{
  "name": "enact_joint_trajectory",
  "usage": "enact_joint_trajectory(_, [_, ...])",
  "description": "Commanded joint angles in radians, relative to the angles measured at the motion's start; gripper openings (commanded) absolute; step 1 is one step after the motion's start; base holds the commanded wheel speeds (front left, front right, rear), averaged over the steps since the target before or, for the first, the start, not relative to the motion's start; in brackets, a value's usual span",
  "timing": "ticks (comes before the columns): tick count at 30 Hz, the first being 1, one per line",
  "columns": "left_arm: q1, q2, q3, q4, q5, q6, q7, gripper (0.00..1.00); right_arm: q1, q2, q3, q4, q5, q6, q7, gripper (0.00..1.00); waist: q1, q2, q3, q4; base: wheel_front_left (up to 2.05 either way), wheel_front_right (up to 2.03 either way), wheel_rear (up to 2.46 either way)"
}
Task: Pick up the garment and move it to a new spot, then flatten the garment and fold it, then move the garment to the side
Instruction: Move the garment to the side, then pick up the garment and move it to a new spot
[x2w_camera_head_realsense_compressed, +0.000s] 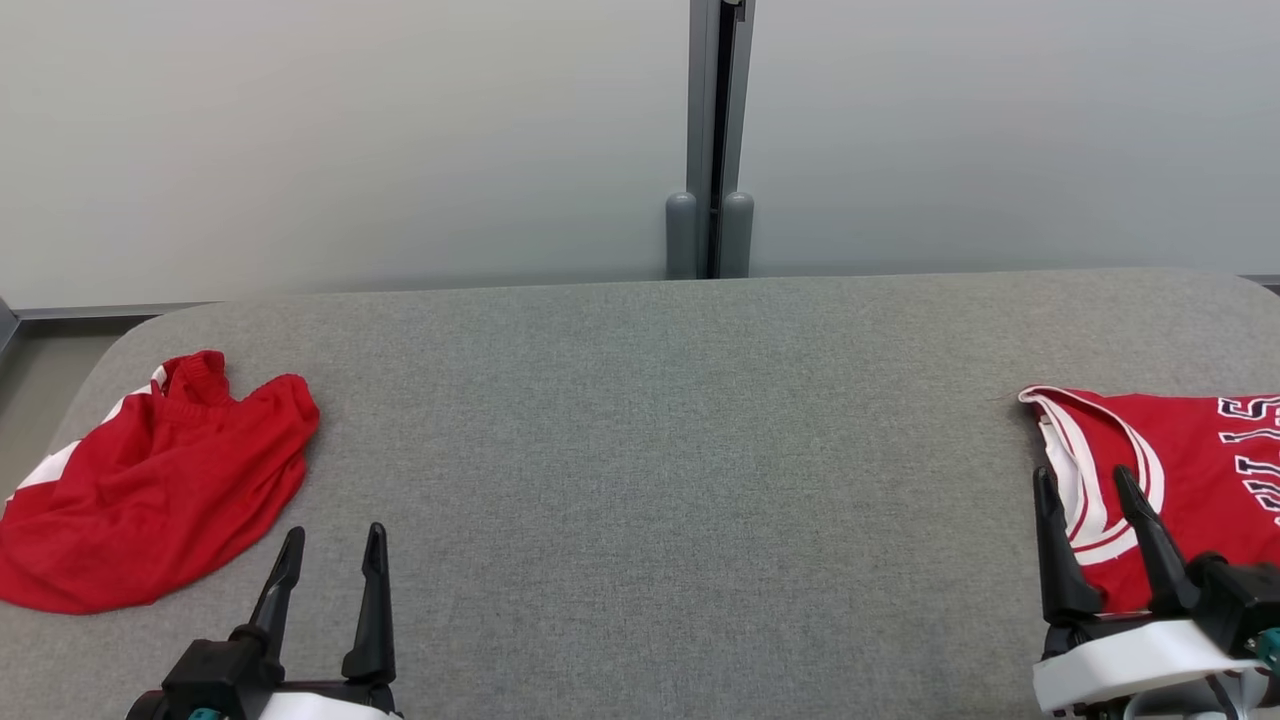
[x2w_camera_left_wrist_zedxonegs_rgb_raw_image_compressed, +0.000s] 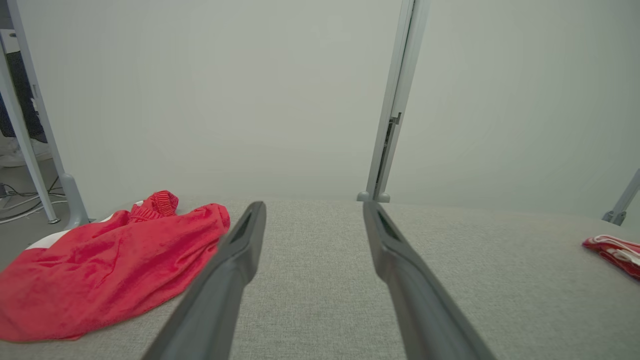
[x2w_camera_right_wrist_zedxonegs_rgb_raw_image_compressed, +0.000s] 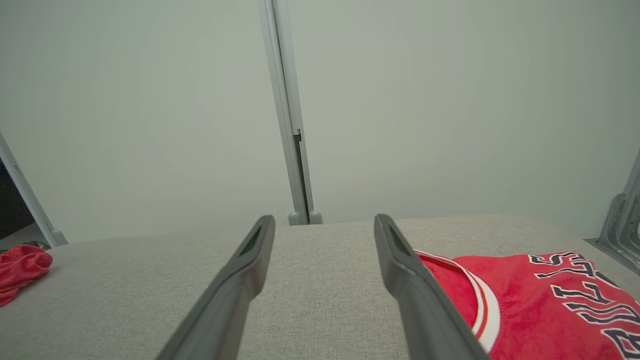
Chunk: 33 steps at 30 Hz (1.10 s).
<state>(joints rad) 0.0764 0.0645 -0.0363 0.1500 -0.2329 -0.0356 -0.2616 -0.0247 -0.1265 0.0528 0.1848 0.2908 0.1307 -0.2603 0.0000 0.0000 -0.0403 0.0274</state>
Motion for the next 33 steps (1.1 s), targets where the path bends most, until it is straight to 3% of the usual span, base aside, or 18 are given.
enact_joint_trajectory(1, [-0.003,0.002,0.001,-0.004,0.008,-0.005,-0.005,1.0,-0.007,-0.002,0.002,-0.004,-0.008,0.0,-0.007,1.0,0.0,0.0,0.001,0.0,0.0,0.0,0.0])
enact_joint_trajectory(19, [-0.034,-0.01,0.006,0.01,0.03,-0.015,-0.005,1.0,-0.01,-0.003,0.01,0.005,-0.023,0.0,-0.007,1.0,0.0,0.0,0.004,0.025,0.0,0.0,0.0])
enact_joint_trajectory(33, [-0.054,-0.007,0.043,0.026,0.048,-0.002,-0.005,1.0,-0.007,0.012,0.063,-0.03,-0.019,0.0,-0.006,1.0,0.0,0.0,0.022,0.255,0.0,0.0,0.0])
